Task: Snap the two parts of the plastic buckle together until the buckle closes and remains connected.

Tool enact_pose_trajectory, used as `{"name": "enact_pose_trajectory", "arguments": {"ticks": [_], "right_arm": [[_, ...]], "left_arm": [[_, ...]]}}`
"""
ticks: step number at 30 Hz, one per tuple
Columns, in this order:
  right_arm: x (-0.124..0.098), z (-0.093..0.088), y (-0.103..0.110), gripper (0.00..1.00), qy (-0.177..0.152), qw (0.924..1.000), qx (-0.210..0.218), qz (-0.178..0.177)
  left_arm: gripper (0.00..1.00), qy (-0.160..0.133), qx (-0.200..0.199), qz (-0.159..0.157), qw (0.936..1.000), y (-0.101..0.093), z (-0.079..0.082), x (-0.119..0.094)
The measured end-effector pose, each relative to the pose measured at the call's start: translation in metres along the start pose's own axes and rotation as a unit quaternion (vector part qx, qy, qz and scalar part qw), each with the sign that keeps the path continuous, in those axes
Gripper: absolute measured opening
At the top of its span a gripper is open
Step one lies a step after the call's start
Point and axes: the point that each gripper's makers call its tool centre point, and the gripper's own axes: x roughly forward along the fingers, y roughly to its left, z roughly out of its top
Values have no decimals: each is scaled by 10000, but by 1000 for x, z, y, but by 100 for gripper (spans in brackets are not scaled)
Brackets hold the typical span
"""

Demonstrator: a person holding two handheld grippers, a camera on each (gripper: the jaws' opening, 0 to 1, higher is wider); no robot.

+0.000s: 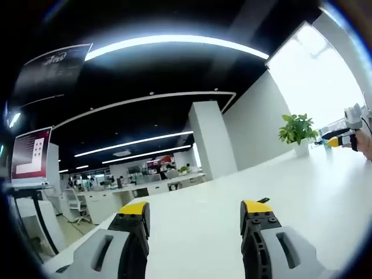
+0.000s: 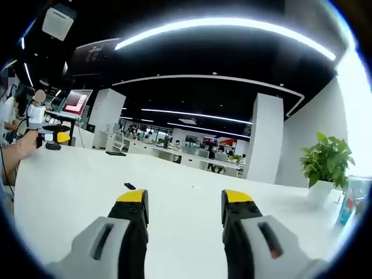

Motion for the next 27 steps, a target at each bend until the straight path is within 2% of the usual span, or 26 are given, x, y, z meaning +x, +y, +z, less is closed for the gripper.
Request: {"name": "enact_pose_trajectory", "arguments": {"ticks": [9,15,27], "right_arm": [[-1,8,-9,50,-259,9995,73,-183],[3,0,-11,50,-89,9997,73,-203],[2,-3,-9,49,8,9998,74,-188]], "left_arm": [[66,-149,76,75,9998,-1,6,2],[68,-213,80,24,9997,-3,8,3],[68,-210,57,13,9998,-4,8,0]]}}
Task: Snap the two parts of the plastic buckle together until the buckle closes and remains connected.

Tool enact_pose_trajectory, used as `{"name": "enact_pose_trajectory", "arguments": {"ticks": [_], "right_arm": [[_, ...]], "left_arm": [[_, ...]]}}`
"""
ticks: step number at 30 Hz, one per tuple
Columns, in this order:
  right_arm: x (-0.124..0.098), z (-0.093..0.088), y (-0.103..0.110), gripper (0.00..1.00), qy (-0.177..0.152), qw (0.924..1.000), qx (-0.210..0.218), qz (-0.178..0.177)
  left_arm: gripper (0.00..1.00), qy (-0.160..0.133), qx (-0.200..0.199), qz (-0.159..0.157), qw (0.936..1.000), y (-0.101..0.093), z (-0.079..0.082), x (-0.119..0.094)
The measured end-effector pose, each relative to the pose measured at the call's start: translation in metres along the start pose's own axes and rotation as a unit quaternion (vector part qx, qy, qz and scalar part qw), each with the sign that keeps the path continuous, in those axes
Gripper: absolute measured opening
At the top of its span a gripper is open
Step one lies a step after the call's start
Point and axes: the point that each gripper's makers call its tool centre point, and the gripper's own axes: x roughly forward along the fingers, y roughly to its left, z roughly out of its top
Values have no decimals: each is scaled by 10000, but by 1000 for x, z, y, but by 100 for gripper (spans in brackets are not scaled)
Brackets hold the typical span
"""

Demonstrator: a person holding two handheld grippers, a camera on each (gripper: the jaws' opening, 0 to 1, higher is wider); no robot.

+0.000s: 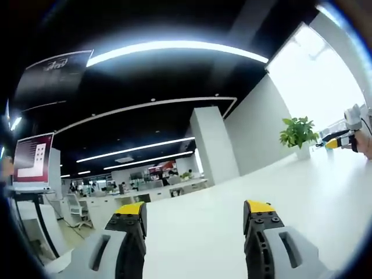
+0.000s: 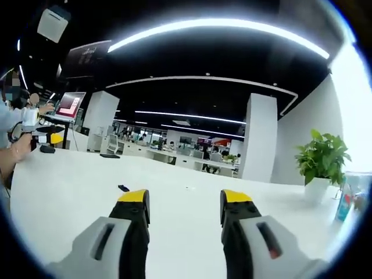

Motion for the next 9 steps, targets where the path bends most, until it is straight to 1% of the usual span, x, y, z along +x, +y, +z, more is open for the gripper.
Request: {"name": "enact_pose_trajectory", "arguments": {"ticks": [9], "right_arm": [[-3,1,2,49,-1,10000,-30,11]], "left_arm": [[68,-20,32,2,10000,-1,2,-3]]}}
